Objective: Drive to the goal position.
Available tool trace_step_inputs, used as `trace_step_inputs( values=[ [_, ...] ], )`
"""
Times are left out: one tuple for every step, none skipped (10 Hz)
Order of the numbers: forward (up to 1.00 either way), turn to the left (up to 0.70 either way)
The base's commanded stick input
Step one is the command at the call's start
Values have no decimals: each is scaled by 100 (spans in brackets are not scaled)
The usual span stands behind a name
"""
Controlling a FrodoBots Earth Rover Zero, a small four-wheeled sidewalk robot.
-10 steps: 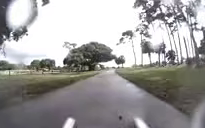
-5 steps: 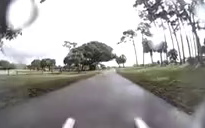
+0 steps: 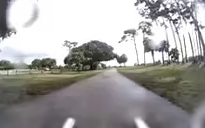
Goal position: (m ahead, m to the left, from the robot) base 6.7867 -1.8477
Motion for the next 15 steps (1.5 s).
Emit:
trace_step_inputs(
  values=[
    [85, 0],
    [85, 0],
    [85, 0],
    [85, 0],
    [85, 0],
    [85, 0],
    [85, 0],
    [85, 0],
    [85, 0],
    [85, 0],
    [85, 0],
    [85, 0],
    [85, 0],
    [85, 0],
    [85, -1]
  ],
)
